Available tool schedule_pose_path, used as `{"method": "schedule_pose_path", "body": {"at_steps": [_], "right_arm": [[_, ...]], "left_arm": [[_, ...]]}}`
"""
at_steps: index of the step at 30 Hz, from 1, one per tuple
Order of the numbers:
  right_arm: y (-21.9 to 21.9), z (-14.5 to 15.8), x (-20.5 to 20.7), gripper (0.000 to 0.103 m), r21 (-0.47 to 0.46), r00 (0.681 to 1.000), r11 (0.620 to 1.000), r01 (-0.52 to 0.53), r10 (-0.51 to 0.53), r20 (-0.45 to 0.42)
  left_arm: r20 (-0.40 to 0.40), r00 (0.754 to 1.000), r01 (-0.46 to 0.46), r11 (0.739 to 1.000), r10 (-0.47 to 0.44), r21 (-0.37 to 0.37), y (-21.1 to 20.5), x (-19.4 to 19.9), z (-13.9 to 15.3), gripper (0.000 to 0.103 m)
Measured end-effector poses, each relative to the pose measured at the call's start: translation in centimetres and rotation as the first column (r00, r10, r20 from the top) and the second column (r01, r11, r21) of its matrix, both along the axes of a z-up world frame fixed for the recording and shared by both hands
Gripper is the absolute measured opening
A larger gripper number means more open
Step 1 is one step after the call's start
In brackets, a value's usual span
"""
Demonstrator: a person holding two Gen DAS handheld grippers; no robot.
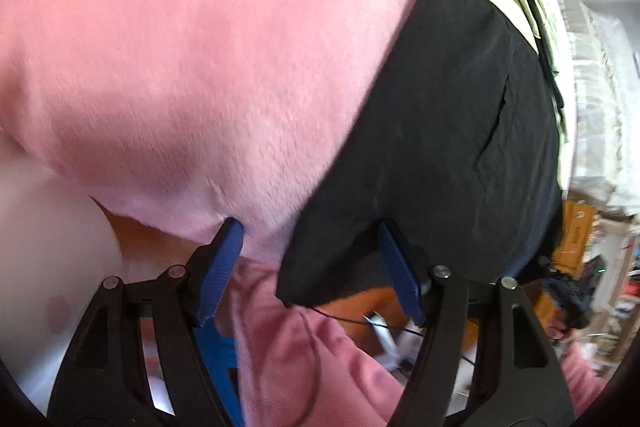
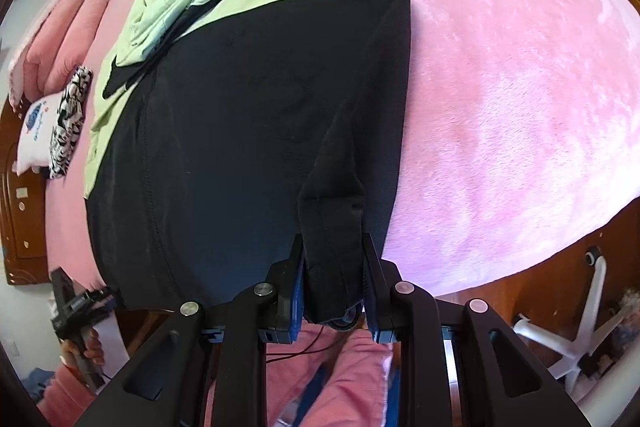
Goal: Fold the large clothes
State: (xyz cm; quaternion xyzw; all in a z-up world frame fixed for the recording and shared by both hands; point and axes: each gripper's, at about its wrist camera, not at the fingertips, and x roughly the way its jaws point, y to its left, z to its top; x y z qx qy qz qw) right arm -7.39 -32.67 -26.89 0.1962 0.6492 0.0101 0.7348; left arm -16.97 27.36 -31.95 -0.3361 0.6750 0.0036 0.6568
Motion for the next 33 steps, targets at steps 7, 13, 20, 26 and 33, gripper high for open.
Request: {"method": "schedule_pose_path", "body": {"at_steps": [7,13,20,26,33], "right_arm": [[1.2,0.5,-0.3,0.024,0.049,0.999,0.998,0.033,-0.034,0.015],[0.9,1.5,-0.3,0.023,0.167,0.997,0.984,0.06,-0.065,0.029],[2.4,4.4,0.5,0.023,0.395,0.988,0.913,0.097,-0.137,0.074],[3.2,9.3,2.0,0.022,0.571,0.956,0.813,0.117,-0.248,0.158],[2.6,14.4,5.4,0.022,0.642,0.919,0.762,0.087,-0.31,0.244]], "left_arm": [[0.011,0.998,0.058,0.998,-0.058,0.04,-2.4,-0.4,0.6,0.038],[0.037,0.998,-0.05,0.998,0.049,0.026,-2.3,-1.9,2.5,0.011],[0.24,0.967,-0.106,0.993,0.09,0.057,-5.6,-2.9,11.0,0.01],[0.409,0.898,-0.183,0.983,0.162,0.014,-9.0,-1.3,19.6,0.008],[0.587,0.784,-0.224,0.974,0.201,-0.035,-12.0,2.3,29.5,0.008]]}}
